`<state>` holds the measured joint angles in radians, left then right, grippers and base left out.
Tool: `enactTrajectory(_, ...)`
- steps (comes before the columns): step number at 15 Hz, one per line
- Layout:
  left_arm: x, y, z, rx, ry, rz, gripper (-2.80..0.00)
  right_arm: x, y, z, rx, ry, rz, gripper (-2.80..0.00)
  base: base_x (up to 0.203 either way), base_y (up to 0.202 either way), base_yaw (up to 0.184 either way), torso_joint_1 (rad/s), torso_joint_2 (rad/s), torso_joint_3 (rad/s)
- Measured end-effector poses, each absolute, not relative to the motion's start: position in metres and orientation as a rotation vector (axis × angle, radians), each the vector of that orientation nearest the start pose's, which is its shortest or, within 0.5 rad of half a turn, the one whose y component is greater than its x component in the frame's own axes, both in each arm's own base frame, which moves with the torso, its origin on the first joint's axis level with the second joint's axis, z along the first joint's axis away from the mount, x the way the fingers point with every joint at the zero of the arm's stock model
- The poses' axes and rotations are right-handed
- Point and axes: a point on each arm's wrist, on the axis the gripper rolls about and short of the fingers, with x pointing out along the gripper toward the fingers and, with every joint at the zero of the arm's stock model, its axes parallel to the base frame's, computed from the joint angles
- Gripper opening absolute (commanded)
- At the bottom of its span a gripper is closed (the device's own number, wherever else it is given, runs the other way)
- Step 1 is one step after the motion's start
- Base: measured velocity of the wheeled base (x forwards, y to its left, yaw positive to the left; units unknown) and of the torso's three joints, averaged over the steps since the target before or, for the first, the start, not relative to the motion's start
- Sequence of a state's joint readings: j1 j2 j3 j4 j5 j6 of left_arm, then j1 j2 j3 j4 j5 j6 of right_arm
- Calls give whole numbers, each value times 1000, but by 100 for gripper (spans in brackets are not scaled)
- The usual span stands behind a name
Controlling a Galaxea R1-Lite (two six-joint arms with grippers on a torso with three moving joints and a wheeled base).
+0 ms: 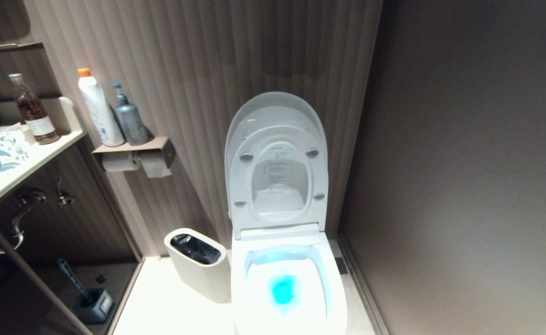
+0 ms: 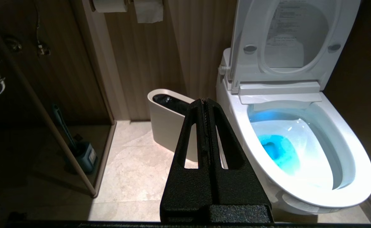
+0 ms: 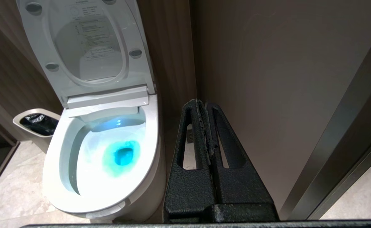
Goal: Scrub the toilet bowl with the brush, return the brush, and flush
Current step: Press the toilet flush button
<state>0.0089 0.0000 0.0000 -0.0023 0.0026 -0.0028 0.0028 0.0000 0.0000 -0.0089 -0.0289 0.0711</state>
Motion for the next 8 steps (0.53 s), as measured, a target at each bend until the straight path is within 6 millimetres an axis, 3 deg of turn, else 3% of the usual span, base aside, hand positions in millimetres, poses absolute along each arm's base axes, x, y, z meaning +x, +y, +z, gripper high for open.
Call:
enactTrajectory(3, -23, 0, 76, -3, -3, 11, -280, -23, -1, 76, 71, -10, -26, -280, 0, 0, 0, -108, -2, -116)
enactTrajectory(8, -23, 0, 76, -3, -2, 11, -280, -23, -1, 76, 72, -10, -26, -280, 0, 0, 0, -312, -40, -346)
